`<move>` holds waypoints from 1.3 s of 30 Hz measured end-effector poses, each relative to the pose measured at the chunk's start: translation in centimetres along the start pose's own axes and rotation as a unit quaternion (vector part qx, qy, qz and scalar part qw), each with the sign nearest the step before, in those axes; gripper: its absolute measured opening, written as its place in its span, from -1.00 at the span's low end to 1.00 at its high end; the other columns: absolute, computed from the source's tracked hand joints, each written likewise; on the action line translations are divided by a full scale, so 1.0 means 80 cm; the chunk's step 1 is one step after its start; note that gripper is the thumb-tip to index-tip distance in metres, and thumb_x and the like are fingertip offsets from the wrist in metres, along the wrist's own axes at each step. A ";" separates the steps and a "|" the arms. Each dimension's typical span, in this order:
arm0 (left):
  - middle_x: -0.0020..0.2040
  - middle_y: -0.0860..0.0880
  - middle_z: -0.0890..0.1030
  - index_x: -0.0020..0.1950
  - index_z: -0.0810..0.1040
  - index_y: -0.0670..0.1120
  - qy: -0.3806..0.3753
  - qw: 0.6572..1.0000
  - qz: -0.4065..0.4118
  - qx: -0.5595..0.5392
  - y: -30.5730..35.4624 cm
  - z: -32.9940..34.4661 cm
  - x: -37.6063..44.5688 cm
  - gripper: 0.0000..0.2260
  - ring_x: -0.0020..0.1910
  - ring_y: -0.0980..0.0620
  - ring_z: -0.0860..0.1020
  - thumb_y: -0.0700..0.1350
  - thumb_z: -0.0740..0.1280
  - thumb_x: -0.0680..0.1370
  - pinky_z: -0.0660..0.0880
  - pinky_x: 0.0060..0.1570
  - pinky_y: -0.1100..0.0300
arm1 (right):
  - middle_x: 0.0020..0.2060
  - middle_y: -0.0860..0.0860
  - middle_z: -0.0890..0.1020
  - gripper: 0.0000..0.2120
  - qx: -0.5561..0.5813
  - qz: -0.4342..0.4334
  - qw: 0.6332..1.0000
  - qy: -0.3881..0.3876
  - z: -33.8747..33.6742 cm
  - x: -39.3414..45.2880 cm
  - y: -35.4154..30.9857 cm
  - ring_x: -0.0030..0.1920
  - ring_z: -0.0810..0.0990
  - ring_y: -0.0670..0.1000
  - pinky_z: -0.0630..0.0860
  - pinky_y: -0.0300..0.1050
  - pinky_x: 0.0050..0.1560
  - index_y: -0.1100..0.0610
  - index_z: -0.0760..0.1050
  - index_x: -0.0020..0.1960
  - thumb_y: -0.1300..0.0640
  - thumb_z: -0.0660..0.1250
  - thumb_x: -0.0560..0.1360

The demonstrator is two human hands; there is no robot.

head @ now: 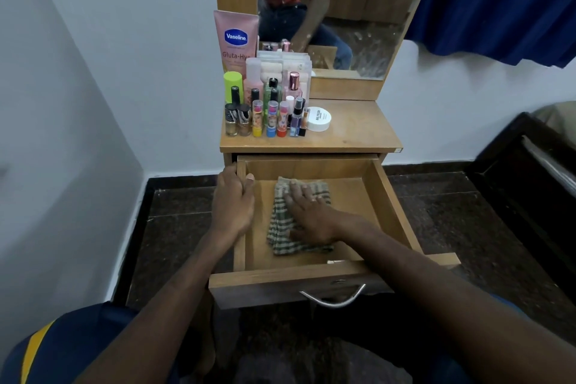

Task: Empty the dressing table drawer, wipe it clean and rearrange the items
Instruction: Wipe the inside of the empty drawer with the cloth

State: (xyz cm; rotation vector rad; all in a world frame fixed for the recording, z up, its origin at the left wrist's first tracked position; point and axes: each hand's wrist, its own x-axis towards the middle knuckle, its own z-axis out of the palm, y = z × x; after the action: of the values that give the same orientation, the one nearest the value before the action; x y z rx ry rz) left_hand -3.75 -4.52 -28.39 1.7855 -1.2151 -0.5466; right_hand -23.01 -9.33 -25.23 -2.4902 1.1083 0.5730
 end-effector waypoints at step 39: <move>0.36 -0.01 0.44 0.53 0.37 -0.11 0.015 0.999 -0.005 -0.039 0.002 0.001 -0.010 -0.65 0.27 0.07 0.46 -0.07 0.20 0.75 0.41 0.24 0.13 | 0.13 0.00 0.59 -0.83 -0.211 0.010 0.972 -0.100 -0.022 -0.066 0.100 0.17 0.56 0.06 0.55 -0.08 0.14 0.02 0.67 0.04 0.10 0.55 0.47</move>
State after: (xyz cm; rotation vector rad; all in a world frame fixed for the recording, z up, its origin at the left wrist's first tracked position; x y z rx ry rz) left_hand -4.25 -3.89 -28.39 1.7286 -1.1497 -0.5629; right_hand -31.94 -11.99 -22.35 -2.6888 1.0175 1.1414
